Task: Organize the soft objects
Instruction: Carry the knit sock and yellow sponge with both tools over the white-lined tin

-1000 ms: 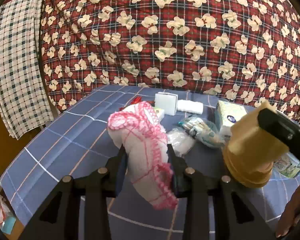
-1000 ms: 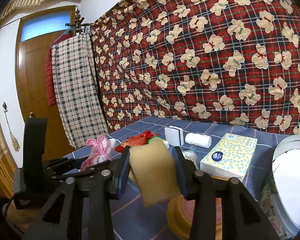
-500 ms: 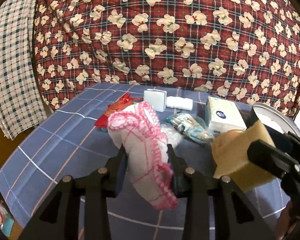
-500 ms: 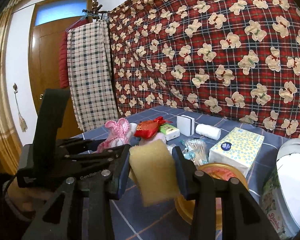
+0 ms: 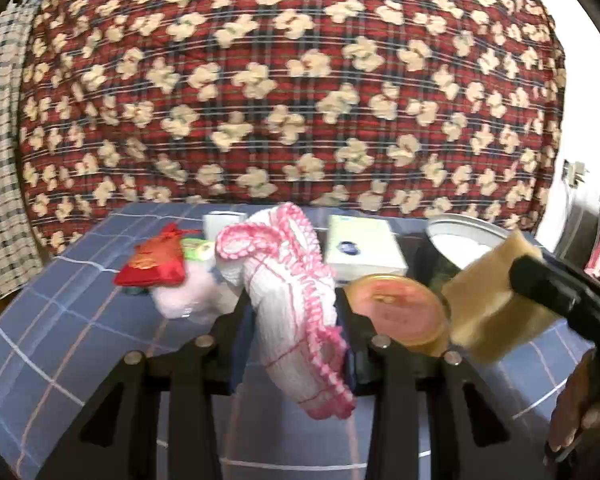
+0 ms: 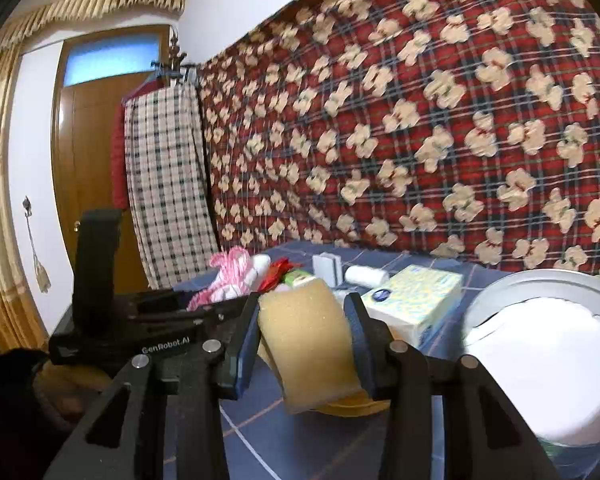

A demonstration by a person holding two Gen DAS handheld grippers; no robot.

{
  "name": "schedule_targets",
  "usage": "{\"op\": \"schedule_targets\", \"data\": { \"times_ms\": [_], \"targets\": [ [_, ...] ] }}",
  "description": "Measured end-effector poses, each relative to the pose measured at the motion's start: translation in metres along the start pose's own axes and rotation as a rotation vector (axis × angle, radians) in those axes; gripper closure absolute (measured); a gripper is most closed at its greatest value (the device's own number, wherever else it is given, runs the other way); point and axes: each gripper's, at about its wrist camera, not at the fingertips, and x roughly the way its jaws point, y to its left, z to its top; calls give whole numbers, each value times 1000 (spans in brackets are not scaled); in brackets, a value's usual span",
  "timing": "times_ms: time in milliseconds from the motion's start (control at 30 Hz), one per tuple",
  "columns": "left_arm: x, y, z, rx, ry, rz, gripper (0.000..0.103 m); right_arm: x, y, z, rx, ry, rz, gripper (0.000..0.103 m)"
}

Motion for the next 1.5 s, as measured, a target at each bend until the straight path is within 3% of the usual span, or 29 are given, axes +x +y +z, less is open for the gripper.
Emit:
{"op": "schedule_targets", "data": {
  "times_ms": [200, 400, 567, 867, 1133, 1500],
  "targets": [
    [1, -30, 1, 47, -13, -92, 67, -26, -17, -3, 3, -23, -94, 59],
    [5, -67, 7, 87, -46, -194, 67, -53, -50, 0, 57, -106, -258, 58],
    [14, -98, 12, 118, -46, -255, 67, -65, -63, 1, 44, -132, -344, 58],
    [33, -154, 19, 135, -43, -373, 67, -93, -99, -2, 62, -167, -584, 58],
    [54, -204, 22, 162, -16, -428, 67, -111, -134, -7, 138, -160, -748, 58],
    [80, -244, 22, 182, 12, -438, 67, -98, -156, -13, 169, -77, -823, 58]
  ]
}}
